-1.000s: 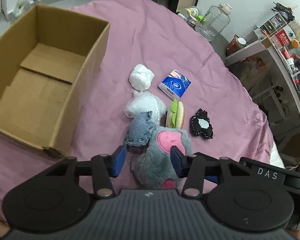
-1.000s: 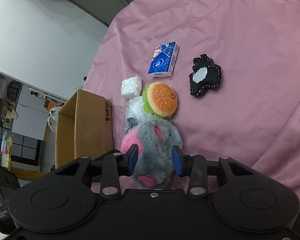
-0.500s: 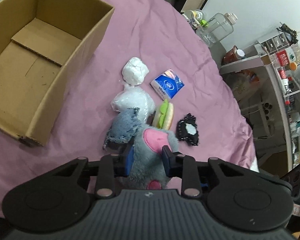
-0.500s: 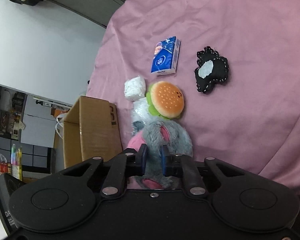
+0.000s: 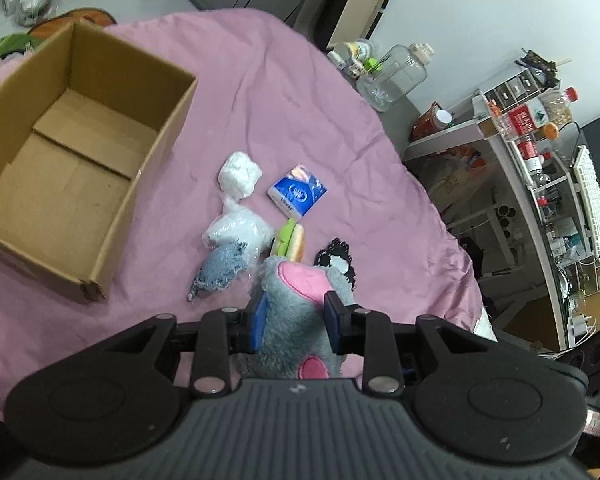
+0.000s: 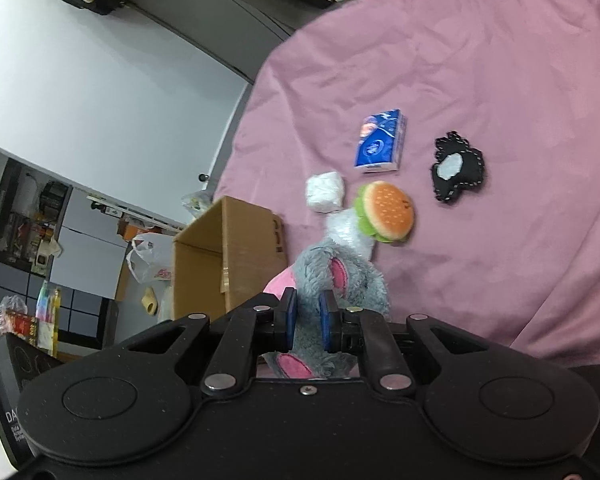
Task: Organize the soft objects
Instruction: 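Lift the grey plush mouse and carry it into the cardboard box, then open both grippers to release the mouse inside the box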
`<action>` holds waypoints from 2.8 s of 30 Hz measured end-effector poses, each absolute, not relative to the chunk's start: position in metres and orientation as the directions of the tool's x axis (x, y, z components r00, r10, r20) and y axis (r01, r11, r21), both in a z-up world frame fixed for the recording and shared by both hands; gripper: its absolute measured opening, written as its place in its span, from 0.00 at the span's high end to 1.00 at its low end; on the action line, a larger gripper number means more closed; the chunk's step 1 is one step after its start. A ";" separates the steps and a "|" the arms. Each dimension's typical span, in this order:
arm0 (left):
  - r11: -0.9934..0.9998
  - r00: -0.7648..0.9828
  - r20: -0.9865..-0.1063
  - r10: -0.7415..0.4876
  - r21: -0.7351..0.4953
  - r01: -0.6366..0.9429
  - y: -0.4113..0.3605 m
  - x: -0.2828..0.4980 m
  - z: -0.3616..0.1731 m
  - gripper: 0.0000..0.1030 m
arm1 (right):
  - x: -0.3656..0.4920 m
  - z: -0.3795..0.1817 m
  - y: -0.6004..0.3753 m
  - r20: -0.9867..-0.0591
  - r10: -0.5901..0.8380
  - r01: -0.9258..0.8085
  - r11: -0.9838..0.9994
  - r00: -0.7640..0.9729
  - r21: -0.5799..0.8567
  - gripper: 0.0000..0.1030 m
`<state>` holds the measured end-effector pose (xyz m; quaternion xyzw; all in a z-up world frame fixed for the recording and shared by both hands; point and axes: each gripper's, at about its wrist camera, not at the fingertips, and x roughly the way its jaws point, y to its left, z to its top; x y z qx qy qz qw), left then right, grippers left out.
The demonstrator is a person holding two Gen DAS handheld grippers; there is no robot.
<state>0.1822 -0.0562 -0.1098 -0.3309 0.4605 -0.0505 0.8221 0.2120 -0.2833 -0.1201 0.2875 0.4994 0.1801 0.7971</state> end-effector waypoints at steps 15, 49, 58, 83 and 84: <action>0.784 0.645 -0.675 -0.360 -0.593 -0.184 -0.016 0.154 -0.061 0.71 | 0.189 -0.074 -0.238 -0.628 0.615 -0.096 0.747 0.477 0.658 0.84; 0.777 0.667 -0.664 -0.337 -0.596 -0.201 0.106 0.152 -0.041 0.71 | 0.192 -0.053 -0.111 -0.628 0.622 -0.153 0.757 0.467 0.635 0.83; 0.759 0.638 -0.686 -0.350 -0.607 -0.236 0.137 0.160 -0.058 0.71 | 0.199 -0.063 -0.080 -0.663 0.607 -0.144 0.775 0.438 0.615 0.79; 0.800 0.460 -0.843 -0.280 -0.470 -0.373 0.175 0.183 -0.119 0.64 | 0.216 -0.122 -0.045 -0.761 0.556 -0.013 0.810 0.336 0.586 0.53; 0.804 0.454 -0.848 -0.273 -0.460 -0.376 0.175 0.182 -0.118 0.63 | 0.215 -0.122 -0.047 -0.767 0.546 -0.007 0.816 0.337 0.578 0.52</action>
